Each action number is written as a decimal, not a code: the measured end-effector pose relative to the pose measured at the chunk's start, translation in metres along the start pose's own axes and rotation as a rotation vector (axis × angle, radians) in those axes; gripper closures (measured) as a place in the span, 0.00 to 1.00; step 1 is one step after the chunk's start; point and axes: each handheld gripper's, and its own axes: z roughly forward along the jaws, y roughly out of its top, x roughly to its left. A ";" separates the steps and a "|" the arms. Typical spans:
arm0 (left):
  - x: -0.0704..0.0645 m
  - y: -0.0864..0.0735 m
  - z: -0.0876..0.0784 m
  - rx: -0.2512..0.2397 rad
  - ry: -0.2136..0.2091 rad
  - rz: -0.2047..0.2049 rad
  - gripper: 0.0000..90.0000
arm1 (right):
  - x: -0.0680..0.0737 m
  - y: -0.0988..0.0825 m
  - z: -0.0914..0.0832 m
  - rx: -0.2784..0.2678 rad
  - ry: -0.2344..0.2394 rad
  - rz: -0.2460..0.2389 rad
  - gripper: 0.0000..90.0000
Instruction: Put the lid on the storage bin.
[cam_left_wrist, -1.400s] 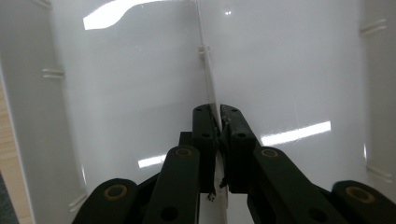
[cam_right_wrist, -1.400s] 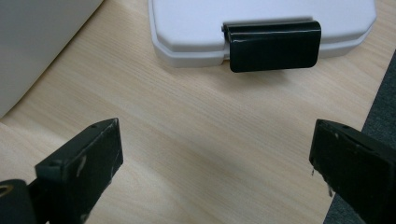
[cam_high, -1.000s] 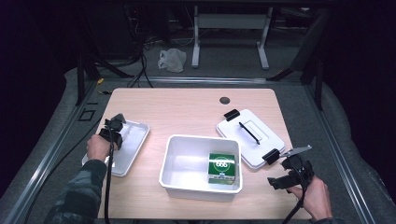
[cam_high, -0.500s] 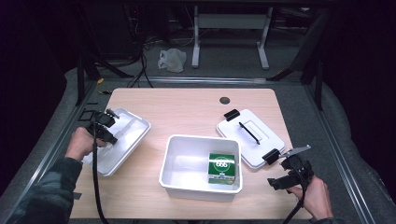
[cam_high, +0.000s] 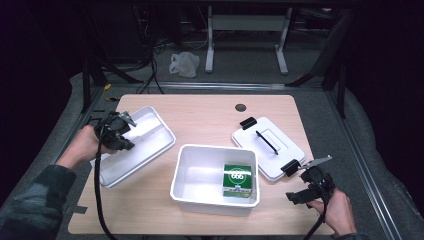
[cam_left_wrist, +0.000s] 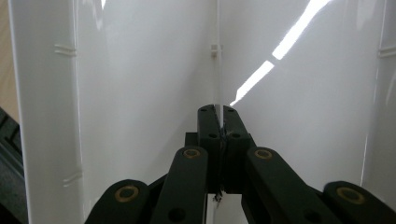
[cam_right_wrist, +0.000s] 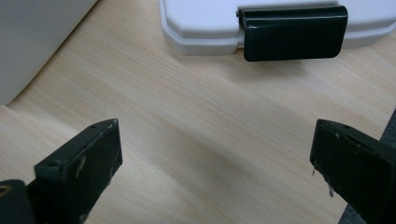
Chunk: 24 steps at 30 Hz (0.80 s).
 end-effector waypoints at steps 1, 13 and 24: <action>-0.005 0.005 -0.003 -0.002 0.000 0.028 0.99 | 0.000 0.000 0.000 0.000 -0.001 0.001 0.02; -0.051 0.054 -0.017 -0.027 -0.035 0.229 0.99 | -0.002 -0.002 0.002 0.015 -0.001 0.000 0.02; -0.096 0.098 -0.009 -0.015 -0.093 0.388 0.99 | 0.001 -0.002 0.003 0.024 0.001 -0.007 0.02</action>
